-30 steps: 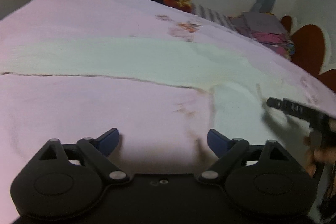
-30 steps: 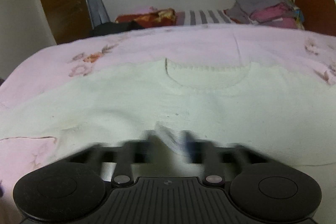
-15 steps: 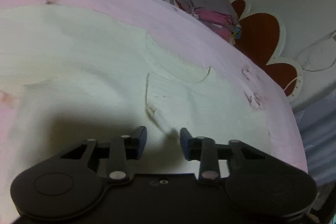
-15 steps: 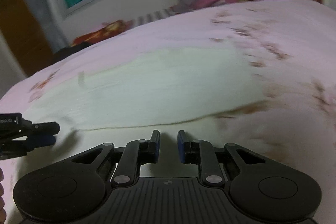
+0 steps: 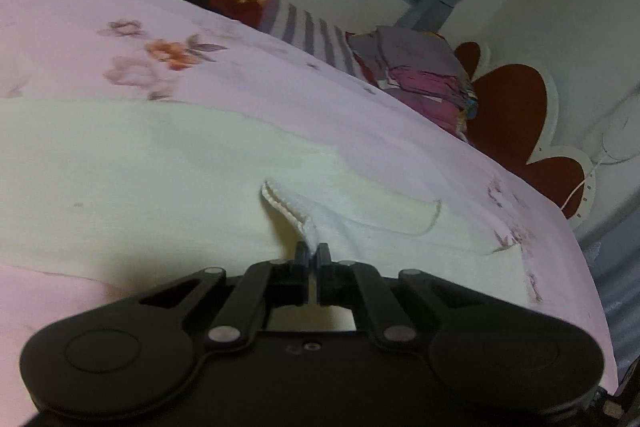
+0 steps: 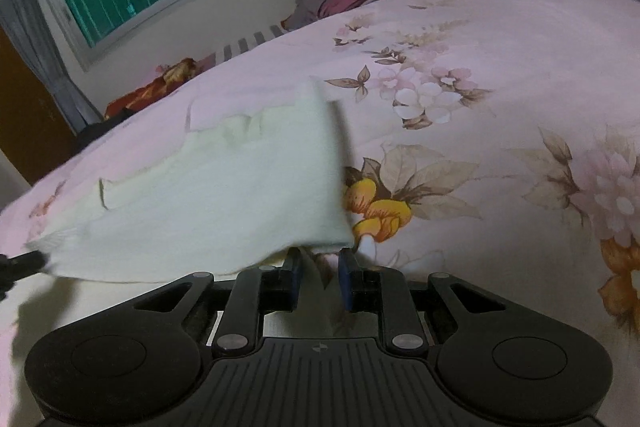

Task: Fold small clothes

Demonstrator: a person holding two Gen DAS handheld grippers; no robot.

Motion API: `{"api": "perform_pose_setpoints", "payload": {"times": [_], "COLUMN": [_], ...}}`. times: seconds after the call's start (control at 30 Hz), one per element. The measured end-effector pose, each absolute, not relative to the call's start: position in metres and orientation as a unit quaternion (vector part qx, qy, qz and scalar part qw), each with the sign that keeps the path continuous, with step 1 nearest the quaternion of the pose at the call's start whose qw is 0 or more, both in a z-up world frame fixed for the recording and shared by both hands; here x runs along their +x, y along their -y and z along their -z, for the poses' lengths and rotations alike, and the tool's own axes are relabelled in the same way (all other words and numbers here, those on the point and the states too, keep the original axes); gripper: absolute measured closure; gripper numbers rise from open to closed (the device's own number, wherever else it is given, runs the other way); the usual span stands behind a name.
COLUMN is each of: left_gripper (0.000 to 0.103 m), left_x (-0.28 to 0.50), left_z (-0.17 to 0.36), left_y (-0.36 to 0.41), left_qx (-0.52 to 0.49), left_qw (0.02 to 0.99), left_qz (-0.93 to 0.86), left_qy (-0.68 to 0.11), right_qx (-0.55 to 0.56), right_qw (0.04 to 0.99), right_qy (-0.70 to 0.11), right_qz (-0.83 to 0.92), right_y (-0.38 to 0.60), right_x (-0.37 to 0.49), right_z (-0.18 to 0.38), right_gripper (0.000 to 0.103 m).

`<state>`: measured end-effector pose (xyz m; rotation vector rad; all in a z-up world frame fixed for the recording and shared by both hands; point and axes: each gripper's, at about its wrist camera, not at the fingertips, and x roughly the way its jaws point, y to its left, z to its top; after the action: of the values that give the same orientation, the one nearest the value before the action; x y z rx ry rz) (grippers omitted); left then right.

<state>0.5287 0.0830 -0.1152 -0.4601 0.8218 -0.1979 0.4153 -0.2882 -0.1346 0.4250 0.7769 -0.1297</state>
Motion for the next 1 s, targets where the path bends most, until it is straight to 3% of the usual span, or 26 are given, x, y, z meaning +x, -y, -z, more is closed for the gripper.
{"api": "perform_pose_setpoints", "payload": {"times": [0.67, 0.77, 0.83, 0.9, 1.0], "left_gripper": [0.100, 0.088, 0.073, 0.067, 0.049], "left_x": [0.515, 0.511, 0.494, 0.488, 0.497], "left_z": [0.134, 0.126, 0.106, 0.095, 0.098], "left_y": [-0.124, -0.128, -0.124, -0.101, -0.047], "left_qx": [-0.221, -0.210, -0.159, -0.109, -0.048], "left_qw": [0.886, 0.888, 0.917, 0.931, 0.928], "left_qz": [0.063, 0.055, 0.026, 0.040, 0.092], "left_qy": [-0.403, -0.406, -0.366, -0.345, -0.357], "right_qx": [0.148, 0.151, 0.166, 0.168, 0.157], "right_qw": [0.912, 0.908, 0.918, 0.929, 0.930], "right_qy": [-0.377, -0.385, -0.353, -0.321, -0.331], "right_qz": [0.071, 0.064, 0.069, 0.070, 0.032], "right_y": [0.276, 0.279, 0.287, 0.289, 0.268], "right_x": [0.416, 0.414, 0.400, 0.390, 0.409], "right_z": [0.136, 0.131, 0.118, 0.103, 0.102], "right_gripper": [0.086, 0.086, 0.086, 0.086, 0.086]}}
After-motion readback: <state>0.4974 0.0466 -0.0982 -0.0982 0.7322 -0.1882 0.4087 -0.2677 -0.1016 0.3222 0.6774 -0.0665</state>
